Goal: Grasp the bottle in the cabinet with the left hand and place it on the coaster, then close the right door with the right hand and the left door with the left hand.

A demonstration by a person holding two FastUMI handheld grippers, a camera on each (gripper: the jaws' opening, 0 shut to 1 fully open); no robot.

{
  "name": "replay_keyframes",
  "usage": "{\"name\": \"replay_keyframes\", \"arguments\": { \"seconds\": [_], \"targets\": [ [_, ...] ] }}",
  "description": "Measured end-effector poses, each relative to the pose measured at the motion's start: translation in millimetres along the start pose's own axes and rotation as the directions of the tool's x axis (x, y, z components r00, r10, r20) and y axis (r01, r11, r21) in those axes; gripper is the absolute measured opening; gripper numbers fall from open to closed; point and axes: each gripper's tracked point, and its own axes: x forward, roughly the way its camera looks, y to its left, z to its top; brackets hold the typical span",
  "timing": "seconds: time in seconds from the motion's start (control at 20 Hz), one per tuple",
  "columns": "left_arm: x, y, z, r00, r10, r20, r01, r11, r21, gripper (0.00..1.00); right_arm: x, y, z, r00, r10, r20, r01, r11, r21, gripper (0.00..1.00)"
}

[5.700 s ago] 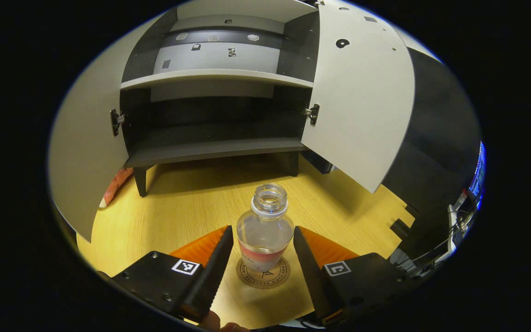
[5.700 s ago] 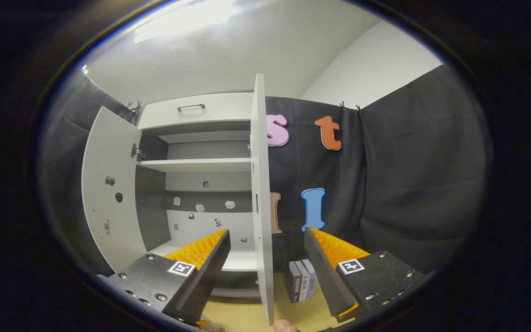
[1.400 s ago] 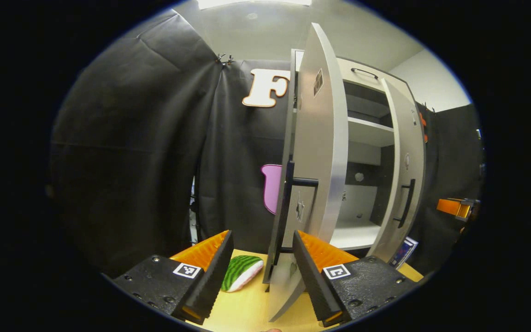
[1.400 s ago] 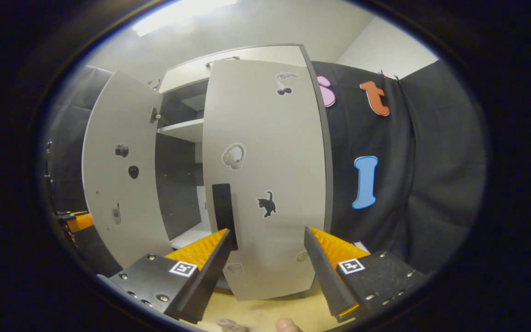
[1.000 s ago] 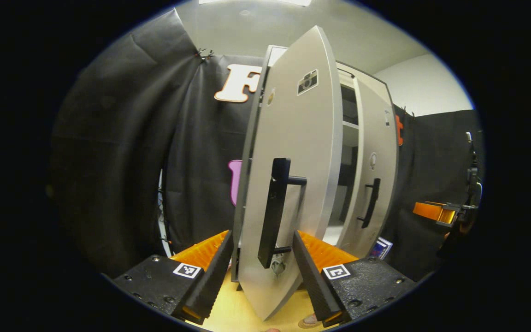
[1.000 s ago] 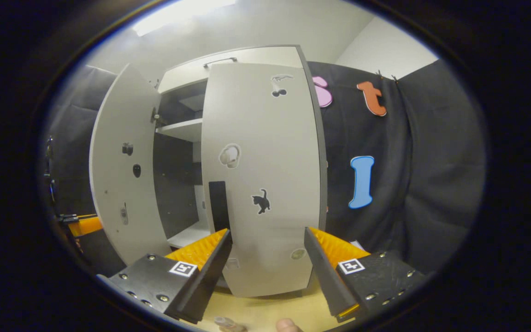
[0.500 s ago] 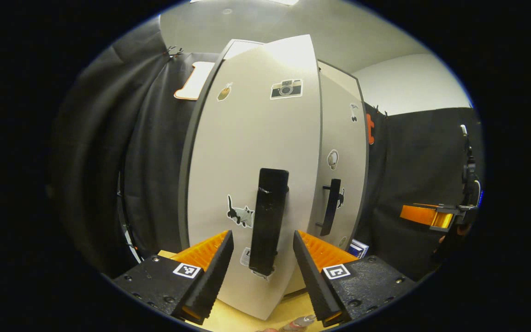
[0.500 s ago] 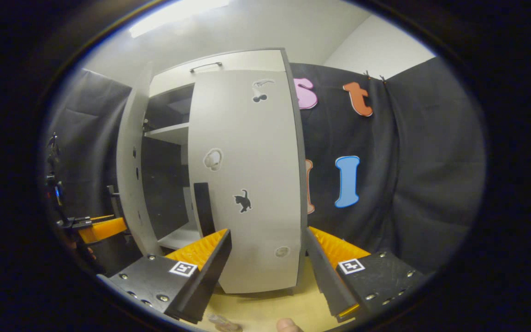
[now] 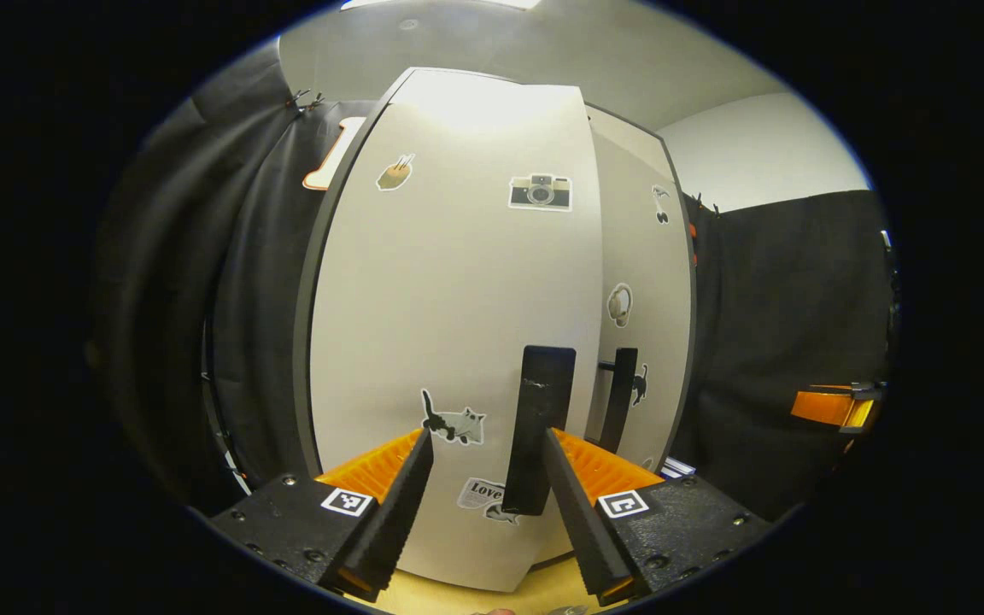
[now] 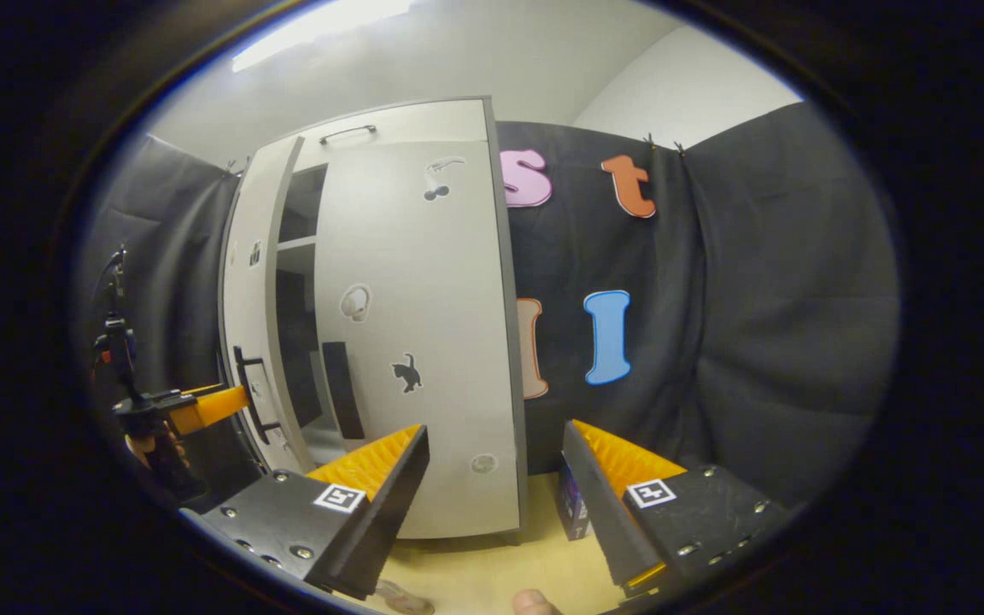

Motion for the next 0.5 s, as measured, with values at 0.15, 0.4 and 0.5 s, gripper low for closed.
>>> {"name": "replay_keyframes", "arguments": {
  "seconds": [0.15, 0.4, 0.5],
  "targets": [
    [10, -1, -2, 1.000, 0.006, -0.007, -0.006, 1.000, -0.003, 0.81, -1, -5, 2, 1.000, -0.006, 0.005, 0.006, 1.000, -0.004, 0.96],
    [30, -6, -3, 1.000, 0.007, -0.016, -0.007, 1.000, 0.015, 0.81, 0, -10, 3, 1.000, -0.004, 0.010, 0.004, 1.000, 0.000, 0.96],
    [37, -7, -4, 1.000, 0.008, -0.018, -0.008, 1.000, 0.002, 0.81, 2, -13, 3, 1.000, -0.006, 0.009, 0.006, 1.000, -0.004, 0.96]
  ]
}}
